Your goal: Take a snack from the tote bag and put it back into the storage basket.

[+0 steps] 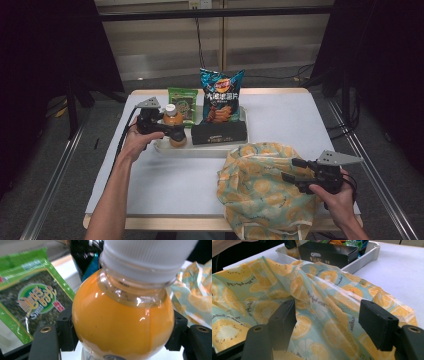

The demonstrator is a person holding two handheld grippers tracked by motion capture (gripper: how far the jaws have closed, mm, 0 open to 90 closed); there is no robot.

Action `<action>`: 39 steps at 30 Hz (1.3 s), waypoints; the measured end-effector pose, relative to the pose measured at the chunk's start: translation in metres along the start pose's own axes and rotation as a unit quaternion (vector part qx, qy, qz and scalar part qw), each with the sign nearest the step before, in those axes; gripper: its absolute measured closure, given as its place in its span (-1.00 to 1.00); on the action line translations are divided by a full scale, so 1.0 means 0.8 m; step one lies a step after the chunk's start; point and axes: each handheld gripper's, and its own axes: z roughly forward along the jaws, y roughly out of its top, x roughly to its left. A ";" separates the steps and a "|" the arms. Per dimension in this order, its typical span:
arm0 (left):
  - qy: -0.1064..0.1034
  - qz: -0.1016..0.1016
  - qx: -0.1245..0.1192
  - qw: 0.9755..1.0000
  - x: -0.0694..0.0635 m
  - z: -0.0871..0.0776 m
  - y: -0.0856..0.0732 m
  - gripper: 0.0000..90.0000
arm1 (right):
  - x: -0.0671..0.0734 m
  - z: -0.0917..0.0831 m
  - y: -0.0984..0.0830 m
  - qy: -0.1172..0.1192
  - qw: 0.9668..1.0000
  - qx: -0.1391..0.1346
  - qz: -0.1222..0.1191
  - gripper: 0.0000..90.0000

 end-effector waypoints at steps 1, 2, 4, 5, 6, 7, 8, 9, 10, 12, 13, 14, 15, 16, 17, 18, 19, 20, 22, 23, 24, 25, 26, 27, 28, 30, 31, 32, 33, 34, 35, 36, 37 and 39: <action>0.004 0.000 0.004 1.000 -0.001 0.002 -0.001 -0.33 | 0.000 0.000 0.000 0.000 1.000 0.000 0.000 -0.33; 0.001 0.005 0.008 1.000 0.001 0.002 -0.002 -0.33 | 0.000 0.000 0.000 0.001 1.000 -0.001 -0.001 -0.33; 0.000 0.003 0.009 1.000 0.001 0.004 -0.004 -0.33 | -0.001 0.000 0.000 -0.001 1.000 -0.002 -0.001 -0.33; 0.000 0.002 0.010 1.000 0.000 0.005 -0.004 -0.33 | -0.001 0.000 0.000 0.000 1.000 -0.001 0.000 -0.33; -0.001 0.010 0.009 1.000 0.001 0.007 -0.005 -0.33 | -0.001 0.000 0.000 0.000 1.000 -0.002 -0.001 -0.33; 0.000 0.011 0.007 1.000 0.001 0.008 -0.005 -0.33 | -0.001 0.000 0.000 0.000 1.000 -0.002 0.000 -0.33; -0.001 0.010 0.006 1.000 0.001 0.008 -0.005 -0.33 | -0.001 0.000 0.000 -0.001 1.000 -0.001 -0.002 -0.33; 0.000 0.013 0.008 1.000 0.001 0.008 -0.005 -0.33 | -0.001 0.000 0.000 0.001 1.000 0.000 0.000 -0.33; -0.004 0.010 0.006 1.000 0.000 0.009 -0.006 -0.33 | 0.000 0.000 0.000 0.001 1.000 0.000 0.000 -0.33; -0.001 0.013 0.006 1.000 -0.002 0.009 -0.007 -0.33 | 0.000 0.000 0.000 0.001 1.000 -0.001 -0.001 -0.33; 0.001 0.017 0.008 1.000 -0.003 0.009 -0.006 -0.34 | 0.000 0.000 0.000 0.001 1.000 -0.001 -0.001 -0.33; 0.002 0.016 0.009 1.000 -0.004 0.009 -0.006 -0.34 | 0.000 -0.001 0.000 0.000 1.000 -0.002 -0.002 -0.33; 0.004 0.017 0.012 1.000 -0.004 0.008 -0.006 -0.34 | 0.000 -0.001 0.000 0.000 1.000 -0.002 -0.002 -0.33; 0.005 0.017 0.013 1.000 -0.003 0.007 -0.007 -0.34 | 0.000 -0.001 0.000 0.000 1.000 -0.002 -0.002 -0.33; 0.006 0.010 0.009 1.000 -0.005 0.008 -0.007 -0.34 | 0.000 -0.001 0.000 0.001 1.000 -0.002 -0.002 -0.34; 0.008 0.009 0.009 1.000 -0.006 0.009 -0.007 -0.35 | 0.000 -0.001 0.000 0.003 1.000 -0.003 -0.001 -0.35; 0.014 0.013 0.012 1.000 -0.006 0.008 -0.006 -0.37 | 0.000 -0.001 0.000 0.002 1.000 -0.002 0.000 -0.35; 0.015 0.005 0.008 1.000 -0.007 0.010 -0.006 -0.48 | 0.001 -0.001 0.000 0.003 1.000 -0.002 0.001 -0.35; 0.029 0.000 0.014 0.999 -0.008 0.009 -0.005 -0.67 | 0.000 -0.001 0.000 0.003 1.000 -0.003 0.001 -0.35; 0.032 -0.008 0.015 0.999 -0.009 0.009 -0.005 -0.70 | 0.000 -0.001 0.000 0.002 1.000 -0.004 0.000 -0.36; 0.048 -0.012 0.027 0.998 -0.011 0.009 -0.005 -0.78 | 0.000 -0.001 0.000 0.002 1.000 -0.004 0.000 -0.37; 0.061 -0.016 0.030 0.998 -0.012 0.008 -0.006 -0.84 | 0.000 -0.002 0.001 0.003 1.000 -0.006 -0.001 -0.39; 0.062 -0.026 0.022 0.998 -0.013 0.007 -0.008 -0.87 | 0.000 -0.002 0.001 0.006 1.000 -0.007 -0.001 -0.42; 0.060 -0.025 0.011 0.998 -0.014 0.004 -0.011 -0.88 | 0.000 -0.002 0.001 0.006 1.000 -0.008 -0.002 -0.45; 0.074 -0.025 0.006 0.997 -0.017 0.000 -0.014 -0.88 | 0.000 -0.002 0.001 0.005 1.000 -0.010 0.000 -0.48; 0.084 -0.020 -0.006 0.996 -0.024 -0.006 -0.016 -0.93 | 0.001 -0.003 0.002 0.009 1.000 -0.013 -0.003 -0.53; 0.095 -0.018 -0.013 0.995 -0.029 -0.011 -0.018 -0.94 | 0.001 -0.004 0.002 0.006 1.000 -0.013 -0.004 -0.55; 0.101 -0.013 -0.007 0.995 -0.030 -0.015 -0.018 -0.95 | 0.001 -0.004 0.002 0.006 1.000 -0.015 -0.003 -0.58; 0.098 -0.021 -0.006 0.995 -0.032 -0.019 -0.017 -0.95 | 0.001 -0.005 0.003 0.006 1.000 -0.016 -0.002 -0.60; 0.103 -0.029 -0.011 0.994 -0.035 -0.023 -0.017 -0.95 | 0.001 -0.006 0.003 0.006 1.000 -0.018 -0.002 -0.61; 0.109 -0.027 -0.011 0.994 -0.037 -0.027 -0.016 -0.95 | 0.001 -0.006 0.004 0.003 1.000 -0.021 -0.004 -0.62; 0.115 -0.028 -0.018 0.993 -0.041 -0.032 -0.017 -0.95 | 0.002 -0.007 0.005 0.003 1.000 -0.022 -0.005 -0.62; 0.113 -0.030 -0.022 0.993 -0.044 -0.035 -0.017 -0.95 | 0.002 -0.008 0.005 0.003 1.000 -0.023 -0.003 -0.63; 0.122 -0.030 -0.022 0.992 -0.051 -0.041 -0.018 -0.95 | 0.003 -0.009 0.005 0.000 1.000 -0.025 -0.005 -0.63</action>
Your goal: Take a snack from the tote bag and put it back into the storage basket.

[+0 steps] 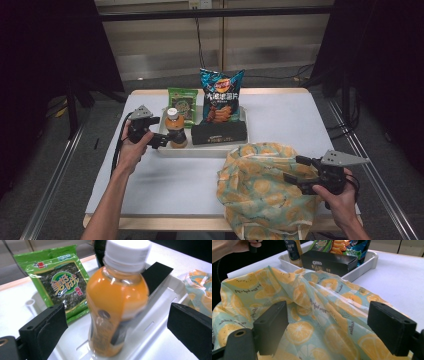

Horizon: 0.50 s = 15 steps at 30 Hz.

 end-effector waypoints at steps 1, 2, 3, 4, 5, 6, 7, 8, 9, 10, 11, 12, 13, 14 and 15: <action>0.007 -0.004 -0.005 1.000 -0.003 -0.005 -0.001 -0.95 | 0.000 -0.001 0.000 -0.001 1.000 -0.001 0.000 -0.63; 0.008 -0.009 -0.008 1.000 -0.006 -0.009 -0.001 -0.94 | 0.000 -0.002 0.000 -0.001 1.000 -0.002 0.000 -0.63; 0.012 -0.011 -0.015 1.000 -0.008 -0.013 -0.002 -0.93 | -0.001 -0.003 0.000 -0.003 1.000 -0.004 0.000 -0.63; 0.013 -0.020 -0.023 0.999 -0.011 -0.017 -0.003 -0.93 | -0.001 -0.004 0.000 -0.004 1.000 -0.005 0.002 -0.63; 0.008 -0.022 -0.026 0.999 -0.013 -0.020 -0.004 -0.93 | -0.001 -0.005 0.000 -0.004 1.000 -0.007 0.004 -0.63; 0.008 -0.023 -0.031 0.999 -0.016 -0.024 -0.006 -0.93 | -0.001 -0.006 0.001 -0.005 1.000 -0.008 0.005 -0.63; 0.009 -0.027 -0.040 0.999 -0.021 -0.029 -0.008 -0.93 | -0.001 -0.007 0.001 -0.007 1.000 -0.009 0.005 -0.62; 0.009 -0.030 -0.045 0.999 -0.023 -0.034 -0.011 -0.93 | -0.001 -0.009 0.001 -0.008 1.000 -0.012 0.005 -0.62; 0.012 -0.034 -0.048 0.998 -0.026 -0.037 -0.013 -0.93 | -0.001 -0.011 0.001 -0.008 1.000 -0.013 0.004 -0.62; 0.013 -0.038 -0.050 0.998 -0.028 -0.039 -0.015 -0.93 | -0.001 -0.012 0.002 -0.014 1.000 -0.014 0.003 -0.62; 0.014 -0.036 -0.051 0.998 -0.031 -0.043 -0.018 -0.93 | 0.000 -0.013 0.002 -0.016 1.000 -0.014 0.006 -0.62; 0.012 -0.039 -0.053 0.998 -0.035 -0.046 -0.020 -0.93 | -0.001 -0.014 0.002 -0.015 1.000 -0.016 0.006 -0.63; 0.010 -0.043 -0.055 0.998 -0.037 -0.048 -0.021 -0.93 | -0.001 -0.016 0.002 -0.017 1.000 -0.018 0.007 -0.64; 0.014 -0.043 -0.053 0.998 -0.041 -0.052 -0.023 -0.93 | -0.001 -0.017 0.002 -0.019 1.000 -0.019 0.006 -0.65; 0.020 -0.040 -0.056 0.997 -0.046 -0.054 -0.025 -0.93 | -0.001 -0.018 0.002 -0.022 1.000 -0.020 0.007 -0.66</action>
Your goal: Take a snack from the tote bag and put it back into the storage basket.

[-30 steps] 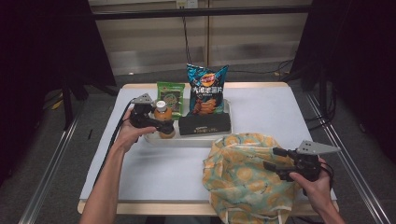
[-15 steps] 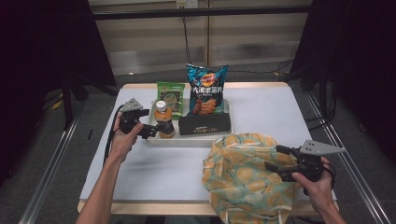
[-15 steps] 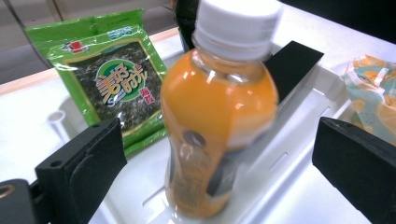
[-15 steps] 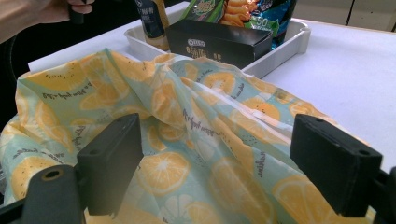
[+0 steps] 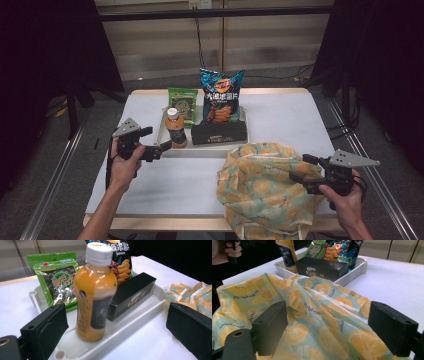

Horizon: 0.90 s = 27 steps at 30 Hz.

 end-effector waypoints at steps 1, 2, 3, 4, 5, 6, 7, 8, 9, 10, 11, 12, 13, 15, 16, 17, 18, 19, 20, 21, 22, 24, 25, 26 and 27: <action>-0.005 0.001 -0.005 1.000 -0.005 -0.003 -0.002 -0.93 | 0.000 -0.001 0.000 -0.002 1.000 -0.002 -0.001 -0.67; -0.007 -0.001 -0.008 1.000 -0.008 -0.007 -0.003 -0.93 | 0.000 -0.002 0.000 -0.003 1.000 -0.003 0.000 -0.68; -0.004 -0.004 -0.013 1.000 -0.013 -0.010 -0.005 -0.93 | 0.000 -0.003 0.000 -0.004 1.000 -0.005 0.002 -0.70; -0.001 -0.005 -0.022 1.000 -0.017 -0.014 -0.006 -0.93 | 0.000 -0.004 0.000 -0.006 1.000 -0.005 0.002 -0.71; 0.000 -0.004 -0.022 1.000 -0.020 -0.018 -0.008 -0.93 | 0.000 -0.005 -0.001 -0.009 1.000 -0.005 0.002 -0.72; 0.003 -0.006 -0.026 1.000 -0.022 -0.021 -0.010 -0.93 | -0.001 -0.006 -0.001 -0.012 1.000 -0.006 0.001 -0.73; 0.011 -0.008 -0.031 0.999 -0.025 -0.025 -0.012 -0.94 | -0.001 -0.007 -0.002 -0.016 1.000 -0.008 0.005 -0.74; 0.014 -0.008 -0.030 0.999 -0.027 -0.027 -0.014 -0.94 | -0.002 -0.008 -0.002 -0.015 1.000 -0.008 0.004 -0.75; 0.012 -0.005 -0.027 1.000 -0.028 -0.030 -0.015 -0.94 | -0.003 -0.010 -0.002 -0.016 1.000 -0.009 0.004 -0.77; 0.018 0.001 -0.028 0.999 -0.031 -0.032 -0.016 -0.94 | -0.003 -0.011 -0.002 -0.018 1.000 -0.011 0.007 -0.79; 0.024 0.004 -0.028 0.999 -0.034 -0.036 -0.018 -0.94 | -0.004 -0.011 -0.002 -0.020 1.000 -0.011 0.008 -0.81; 0.017 0.003 -0.035 0.999 -0.037 -0.039 -0.022 -0.94 | -0.004 -0.012 -0.002 -0.020 1.000 -0.013 0.008 -0.82; 0.014 0.006 -0.033 0.999 -0.039 -0.042 -0.025 -0.94 | -0.003 -0.013 -0.002 -0.021 1.000 -0.013 0.011 -0.83; 0.020 0.017 -0.031 0.999 -0.047 -0.047 -0.035 -0.94 | -0.003 -0.016 -0.003 -0.021 1.000 -0.016 0.008 -0.84; 0.003 0.015 -0.034 0.999 -0.049 -0.050 -0.041 -0.95 | -0.003 -0.017 -0.003 -0.022 1.000 -0.016 0.010 -0.84; -0.010 0.010 -0.035 0.999 -0.050 -0.052 -0.047 -0.95 | -0.003 -0.018 -0.003 -0.022 1.000 -0.017 0.008 -0.84; -0.013 0.006 -0.026 1.000 -0.053 -0.056 -0.054 -0.95 | -0.003 -0.019 -0.004 -0.024 1.000 -0.017 0.011 -0.85; -0.005 0.005 -0.027 1.000 -0.056 -0.058 -0.057 -0.96 | -0.004 -0.019 -0.004 -0.021 1.000 -0.019 0.011 -0.87; 0.004 -0.001 -0.030 1.000 -0.058 -0.062 -0.063 -0.96 | -0.005 -0.020 -0.004 -0.020 0.999 -0.020 0.014 -0.88; 0.006 -0.010 -0.032 0.999 -0.059 -0.065 -0.067 -0.96 | -0.006 -0.020 -0.005 -0.021 0.999 -0.020 0.014 -0.88; 0.006 -0.012 -0.039 0.999 -0.060 -0.068 -0.070 -0.96 | -0.006 -0.020 -0.005 -0.023 0.999 -0.021 0.014 -0.88; -0.001 -0.024 -0.044 0.999 -0.063 -0.073 -0.076 -0.96 | -0.006 -0.020 -0.005 -0.021 0.999 -0.021 0.014 -0.89; -0.007 -0.033 -0.041 0.999 -0.063 -0.074 -0.078 -0.96 | -0.006 -0.020 -0.005 -0.022 0.999 -0.022 0.013 -0.89; 0.003 -0.034 -0.038 0.999 -0.066 -0.075 -0.081 -0.96 | -0.006 -0.020 -0.005 -0.022 0.999 -0.021 0.012 -0.89; 0.014 -0.021 -0.033 0.999 -0.067 -0.076 -0.085 -0.95 | -0.007 -0.020 -0.005 -0.023 0.999 -0.021 0.011 -0.89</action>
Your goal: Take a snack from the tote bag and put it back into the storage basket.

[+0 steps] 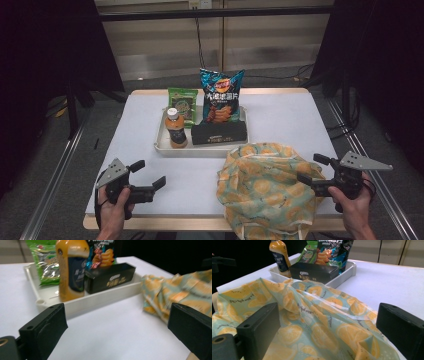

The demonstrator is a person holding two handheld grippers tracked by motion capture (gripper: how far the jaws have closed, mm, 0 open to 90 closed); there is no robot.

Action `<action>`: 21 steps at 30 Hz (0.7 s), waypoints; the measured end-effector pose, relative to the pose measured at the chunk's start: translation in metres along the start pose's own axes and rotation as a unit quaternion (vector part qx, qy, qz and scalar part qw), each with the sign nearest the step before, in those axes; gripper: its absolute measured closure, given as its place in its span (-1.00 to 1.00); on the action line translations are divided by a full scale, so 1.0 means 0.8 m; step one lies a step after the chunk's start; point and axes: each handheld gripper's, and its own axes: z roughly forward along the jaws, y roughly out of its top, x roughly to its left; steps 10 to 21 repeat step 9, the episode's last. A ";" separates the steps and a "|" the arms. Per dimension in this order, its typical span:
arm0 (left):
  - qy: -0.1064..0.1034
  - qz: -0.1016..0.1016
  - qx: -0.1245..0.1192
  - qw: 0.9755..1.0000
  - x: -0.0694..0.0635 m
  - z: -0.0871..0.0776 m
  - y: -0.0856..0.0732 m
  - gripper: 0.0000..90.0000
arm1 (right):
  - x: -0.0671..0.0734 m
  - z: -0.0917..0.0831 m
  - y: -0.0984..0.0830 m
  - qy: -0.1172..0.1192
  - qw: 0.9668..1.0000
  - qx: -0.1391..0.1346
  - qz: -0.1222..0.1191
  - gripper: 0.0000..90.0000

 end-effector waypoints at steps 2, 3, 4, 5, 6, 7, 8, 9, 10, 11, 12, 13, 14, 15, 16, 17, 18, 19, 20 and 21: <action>-0.007 0.002 0.001 1.000 0.001 0.000 -0.006 -0.95 | 0.000 0.000 -0.001 -0.002 1.000 0.001 0.001 -0.89; -0.010 0.006 0.007 1.000 0.001 -0.001 -0.006 -0.95 | 0.001 0.000 -0.002 -0.004 1.000 0.002 -0.003 -0.89; -0.004 0.014 0.001 1.000 0.001 -0.004 -0.005 -0.95 | 0.001 0.000 -0.002 -0.005 1.000 0.002 0.000 -0.89; -0.004 0.014 -0.002 1.000 0.003 -0.006 -0.005 -0.96 | 0.001 0.000 -0.003 -0.005 1.000 0.002 0.001 -0.89; -0.004 0.010 -0.005 1.000 0.005 -0.007 -0.006 -0.96 | 0.000 0.000 -0.003 -0.006 1.000 0.004 0.000 -0.89; 0.003 0.006 -0.005 1.000 0.006 -0.008 -0.006 -0.96 | -0.001 0.000 -0.004 -0.005 1.000 0.003 0.000 -0.89; 0.003 0.002 -0.002 1.000 0.009 -0.009 -0.007 -0.96 | -0.001 0.000 -0.004 -0.006 1.000 0.003 0.002 -0.89; 0.007 0.001 0.000 1.000 0.010 -0.009 -0.008 -0.96 | -0.002 0.000 -0.004 -0.006 1.000 0.002 0.000 -0.90; 0.007 0.001 0.000 1.000 0.010 -0.009 -0.008 -0.96 | -0.002 0.000 -0.004 -0.006 1.000 0.002 0.000 -0.90; 0.007 0.001 0.000 1.000 0.010 -0.009 -0.008 -0.96 | -0.002 0.000 -0.004 -0.006 1.000 0.002 0.000 -0.90; 0.007 0.001 0.000 1.000 0.010 -0.009 -0.008 -0.96 | -0.002 0.000 -0.004 -0.006 1.000 0.002 0.000 -0.90; 0.007 0.001 0.000 1.000 0.010 -0.009 -0.008 -0.96 | -0.002 0.000 -0.004 -0.006 1.000 0.002 0.000 -0.90; 0.007 0.001 0.000 1.000 0.010 -0.009 -0.008 -0.96 | -0.002 0.000 -0.004 -0.006 1.000 0.002 0.000 -0.90; 0.007 0.001 0.000 1.000 0.010 -0.009 -0.008 -0.96 | -0.002 0.000 -0.004 -0.006 1.000 0.002 0.000 -0.90; 0.007 0.001 0.000 1.000 0.010 -0.009 -0.008 -0.96 | -0.002 0.000 -0.004 -0.006 1.000 0.002 0.000 -0.90; 0.007 0.001 0.000 1.000 0.010 -0.009 -0.008 -0.96 | -0.002 0.000 -0.004 -0.006 1.000 0.002 0.000 -0.90; 0.007 0.001 0.000 1.000 0.010 -0.009 -0.008 -0.96 | -0.002 0.000 -0.004 -0.006 1.000 0.002 0.000 -0.90; 0.007 0.001 0.000 1.000 0.010 -0.009 -0.008 -0.96 | -0.002 0.000 -0.004 -0.006 1.000 0.002 0.000 -0.90; 0.007 0.001 0.000 1.000 0.010 -0.009 -0.008 -0.96 | -0.002 0.000 -0.004 -0.006 1.000 0.002 0.000 -0.90; 0.007 0.001 0.000 1.000 0.010 -0.009 -0.008 -0.96 | -0.002 0.000 -0.004 -0.006 1.000 0.002 0.000 -0.90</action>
